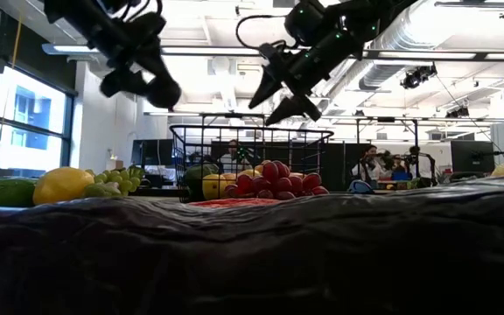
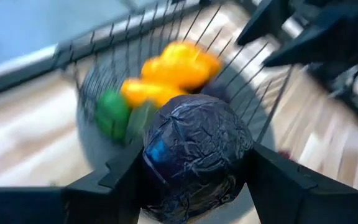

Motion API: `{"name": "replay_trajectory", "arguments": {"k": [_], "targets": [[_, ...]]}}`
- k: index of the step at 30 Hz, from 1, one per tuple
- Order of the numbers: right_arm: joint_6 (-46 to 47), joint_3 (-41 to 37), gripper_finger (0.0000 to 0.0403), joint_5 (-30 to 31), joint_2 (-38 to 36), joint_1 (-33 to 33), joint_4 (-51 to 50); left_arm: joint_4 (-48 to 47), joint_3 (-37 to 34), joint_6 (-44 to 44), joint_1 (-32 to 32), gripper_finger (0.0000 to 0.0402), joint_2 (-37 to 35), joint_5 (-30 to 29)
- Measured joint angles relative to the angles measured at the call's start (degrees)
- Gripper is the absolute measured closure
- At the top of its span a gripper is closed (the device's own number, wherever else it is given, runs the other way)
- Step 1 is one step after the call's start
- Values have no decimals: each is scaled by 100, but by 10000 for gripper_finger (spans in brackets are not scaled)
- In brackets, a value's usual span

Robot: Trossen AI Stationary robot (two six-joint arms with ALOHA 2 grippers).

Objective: Build produce basket
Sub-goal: Put the plum into the wire basket

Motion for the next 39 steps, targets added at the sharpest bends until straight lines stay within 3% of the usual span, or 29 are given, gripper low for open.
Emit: {"name": "replay_trajectory", "arguments": {"k": [9, 21, 29, 39], "targets": [[0, 0, 153, -102, 0, -18, 1089, 1239, 1, 521, 0, 183, 13, -535], [10, 0, 153, -239, 0, -337, 1772, 1957, 4, 937, 0, 183, 171, -809], [26, 0, 153, -510, -7, -477, 1774, 2671, 7, 1047, 0, 183, 959, -750], [-37, 0, 153, -547, -9, -487, 1621, 2799, 7, 1197, 7, 183, 1817, -914]]}}
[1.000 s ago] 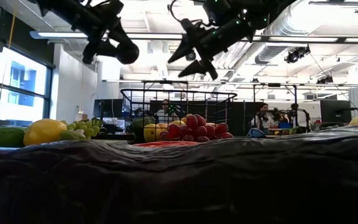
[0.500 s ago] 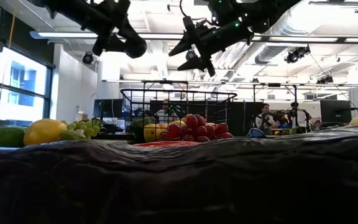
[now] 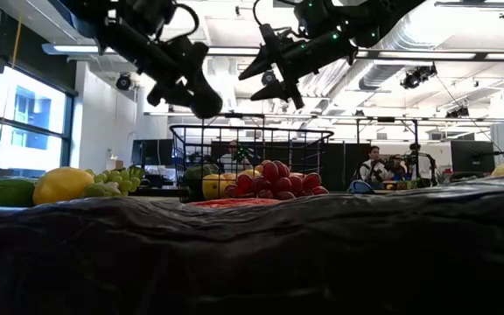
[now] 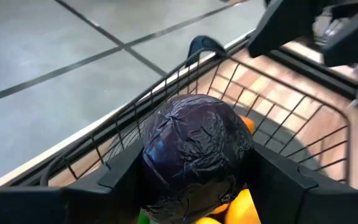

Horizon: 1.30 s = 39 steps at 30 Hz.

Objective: Build produce basket
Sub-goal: Put the plum into the wire basket, then put the bottom lemon into the wire basket

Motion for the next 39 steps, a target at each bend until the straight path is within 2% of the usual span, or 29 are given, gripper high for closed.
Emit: {"name": "replay_trajectory", "arguments": {"k": [8, 17, 21, 31, 39], "targets": [[-131, 0, 153, 0, -4, 0, -90, 209, 0, 0, 0, 171, 562, -163], [-288, 0, 153, 4, -6, 0, -145, 362, -7, 103, 43, 167, 876, -170], [-391, 0, 153, 4, -7, 0, -168, 361, -9, 200, 85, 158, 897, -179], [-393, 0, 153, 4, -7, 0, -464, 359, -9, 297, 197, 100, 897, -584], [-497, 0, 153, 7, -7, 0, -477, 13, 324, 337, 278, 92, 895, -584]]}}
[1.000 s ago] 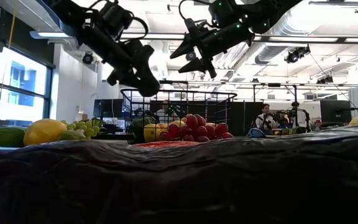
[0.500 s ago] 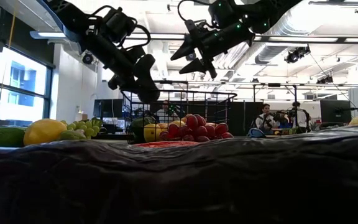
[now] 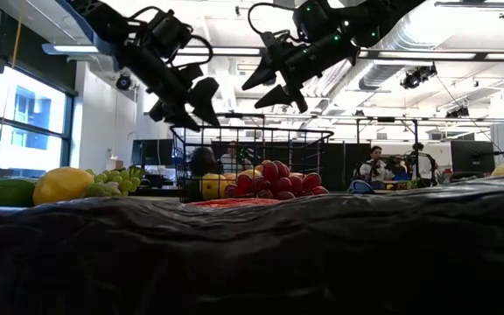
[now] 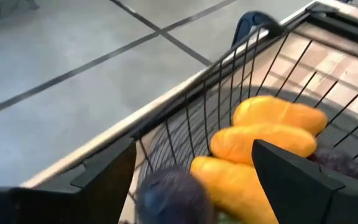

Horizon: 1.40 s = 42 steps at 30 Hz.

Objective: Build produce basket
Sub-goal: Put the bottom lemon into the wire basket

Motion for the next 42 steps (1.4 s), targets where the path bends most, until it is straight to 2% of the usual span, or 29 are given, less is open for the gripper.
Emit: {"name": "replay_trajectory", "arguments": {"k": [6, 17, 22, 32, 36, 42], "targets": [[-84, 0, 153, 2, 0, 0, -2, -634, 683, 112, -2, 92, -9, -81], [-47, 0, 153, 2, 0, 39, 0, -3299, 2084, 448, -96, 92, -131, -95], [-20, 0, 153, -2, -1, 50, 2, -4050, 2109, 364, -194, 92, -556, 223], [1040, 0, 153, -19, -2, 90, 6, -5316, 2087, -42, -602, 92, -1481, 305], [1332, 0, 153, -36, -1, 310, 271, -5837, 2085, -39, -730, 92, -1725, 344], [1324, 0, 153, 60, -3, 861, 893, -6352, 2081, 53, -1009, 92, -1991, 750]]}}
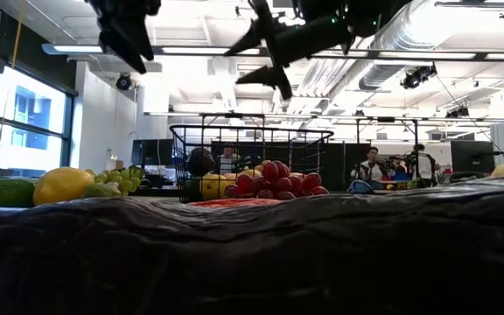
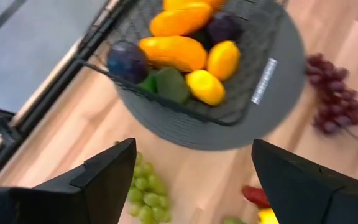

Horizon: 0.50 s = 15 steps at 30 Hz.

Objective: Build produce basket
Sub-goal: Put the bottom lemon into the wire basket

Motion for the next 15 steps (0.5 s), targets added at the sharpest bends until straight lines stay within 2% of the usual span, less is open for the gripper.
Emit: {"name": "replay_trajectory", "arguments": {"k": [5, 15], "targets": [[156, 0, 153, 37, -2, 547, -35, -44, 0, 113, -244, 92, -138, 186], [663, 0, 153, 45, -2, 1827, -955, -314, 0, 58, -570, 92, -144, 228]]}}
